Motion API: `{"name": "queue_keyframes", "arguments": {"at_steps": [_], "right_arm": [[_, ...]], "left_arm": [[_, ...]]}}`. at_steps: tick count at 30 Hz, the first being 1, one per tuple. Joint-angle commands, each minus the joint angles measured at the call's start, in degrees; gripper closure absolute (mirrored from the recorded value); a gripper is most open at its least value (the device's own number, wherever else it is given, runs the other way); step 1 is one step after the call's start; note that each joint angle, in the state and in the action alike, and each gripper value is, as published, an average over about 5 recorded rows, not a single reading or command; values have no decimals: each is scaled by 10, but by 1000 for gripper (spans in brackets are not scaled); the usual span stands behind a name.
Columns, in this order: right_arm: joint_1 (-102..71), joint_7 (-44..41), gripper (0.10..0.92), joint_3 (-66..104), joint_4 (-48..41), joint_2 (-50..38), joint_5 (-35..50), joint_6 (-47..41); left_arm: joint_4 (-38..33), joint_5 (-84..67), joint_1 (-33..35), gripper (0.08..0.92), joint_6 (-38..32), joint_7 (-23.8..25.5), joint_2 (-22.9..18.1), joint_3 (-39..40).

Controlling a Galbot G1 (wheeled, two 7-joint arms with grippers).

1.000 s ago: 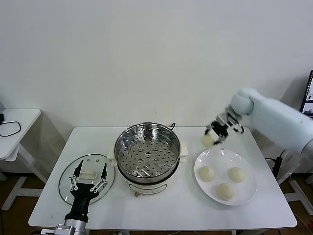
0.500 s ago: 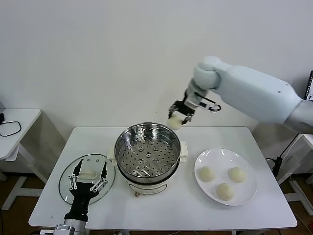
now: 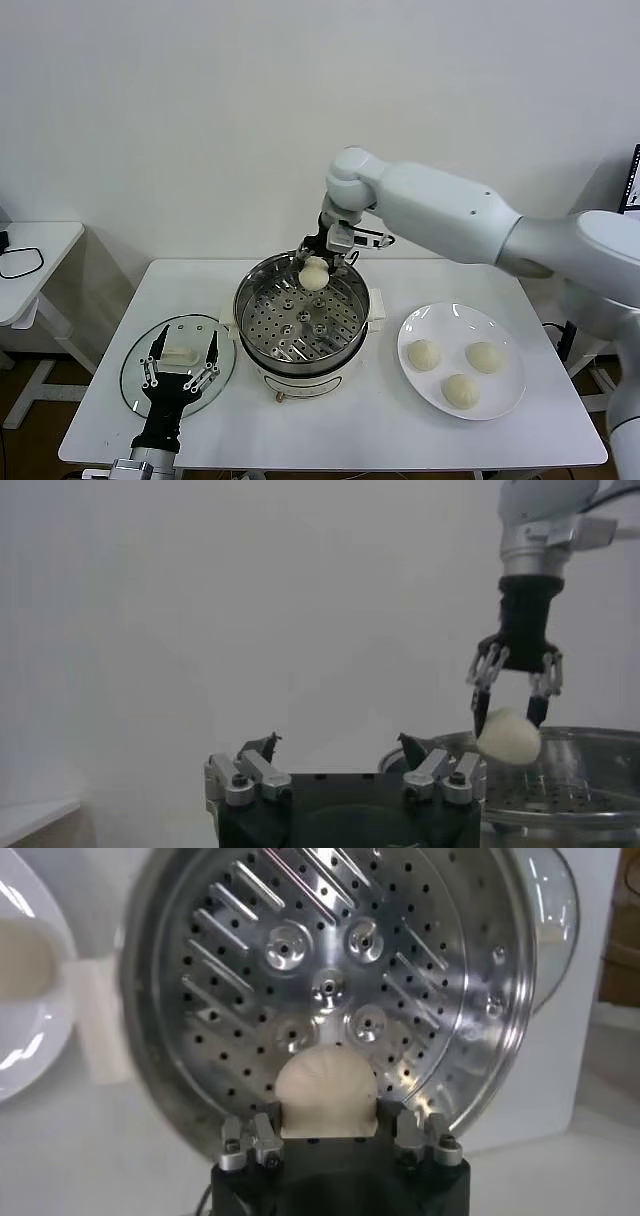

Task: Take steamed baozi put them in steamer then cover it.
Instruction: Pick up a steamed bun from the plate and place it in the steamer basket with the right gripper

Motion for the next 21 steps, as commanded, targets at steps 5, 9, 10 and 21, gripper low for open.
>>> {"name": "queue_keyframes", "arguments": {"at_steps": [5,9,10,21], "right_arm": [[-40,18,376,9,-59,55,-63,25],[-44,21,367,9,-66,59,-67,25],[-45,21,361,9,-67,59,-67,24],[-8,-20,204,21,-6,2,15,-18]], "left_arm": [[2,0,1,177,-3,0,0,-2],[3,0,1,177,-4,-1,-1,-3],[3,0,1,177,-3,-1,-1,-3],[1,1,0,177,4,-6,0,-4]]}}
